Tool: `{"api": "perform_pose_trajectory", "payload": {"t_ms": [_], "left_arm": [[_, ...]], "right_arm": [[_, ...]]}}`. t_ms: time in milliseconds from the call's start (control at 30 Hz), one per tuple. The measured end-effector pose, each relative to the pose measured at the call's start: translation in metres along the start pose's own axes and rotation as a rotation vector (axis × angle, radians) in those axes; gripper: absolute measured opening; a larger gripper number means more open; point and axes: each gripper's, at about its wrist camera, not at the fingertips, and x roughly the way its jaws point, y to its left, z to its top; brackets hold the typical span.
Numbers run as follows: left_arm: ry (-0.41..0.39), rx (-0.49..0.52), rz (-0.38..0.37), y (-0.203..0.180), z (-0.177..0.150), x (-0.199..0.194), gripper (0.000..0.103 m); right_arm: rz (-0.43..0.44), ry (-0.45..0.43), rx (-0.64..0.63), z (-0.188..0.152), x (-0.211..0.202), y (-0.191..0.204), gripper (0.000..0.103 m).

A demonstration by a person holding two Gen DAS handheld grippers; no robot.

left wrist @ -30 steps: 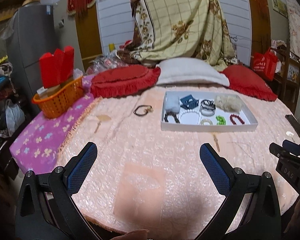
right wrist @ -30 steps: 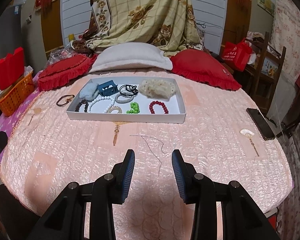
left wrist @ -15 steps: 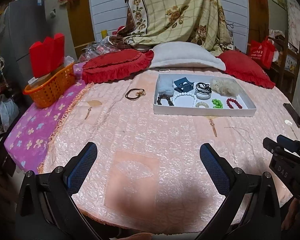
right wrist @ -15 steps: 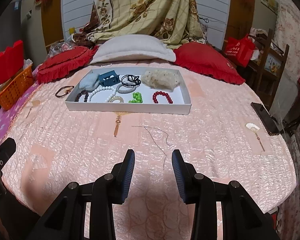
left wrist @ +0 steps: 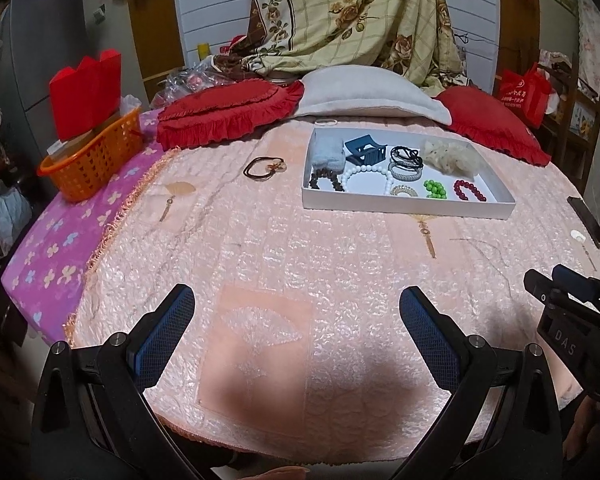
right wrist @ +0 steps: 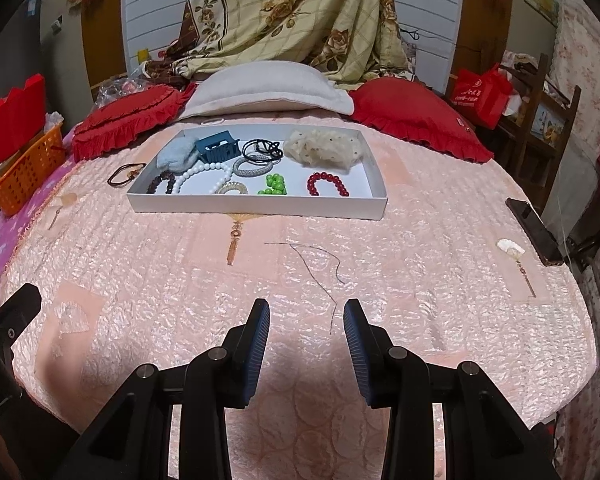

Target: Organize jewelry

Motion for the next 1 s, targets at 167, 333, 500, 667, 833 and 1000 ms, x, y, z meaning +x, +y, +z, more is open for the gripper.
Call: {"api": "perform_pose_trajectory", "payload": {"t_ms": [167,333,500,667,833,1000], "left_arm": [[0.018,-0.001,0.0,0.001,-0.002,0.005,0.103],[0.031,0.001,-0.001,-0.001,-0.003,0.009,0.102],[0.046,0.005,-0.002,-0.001,-0.004,0.013,0.102],[0.06,-0.001,-0.008,0.0,-0.004,0.016,0.102],[0.07,0.003,-0.009,0.0,-0.004,0.018,0.102],[0.079,-0.004,-0.013,0.001,-0.004,0.021,0.102]], "right_arm": [[0.001,0.005,-0.004,-0.001,0.003,0.002,0.037],[-0.004,0.009,-0.008,-0.002,0.006,0.004,0.037],[-0.003,0.017,-0.013,-0.004,0.009,0.005,0.037],[-0.004,0.01,-0.012,-0.004,0.01,0.005,0.037],[-0.009,0.008,-0.011,-0.002,0.012,0.003,0.037],[-0.011,0.016,-0.016,-0.003,0.014,0.003,0.037]]}}
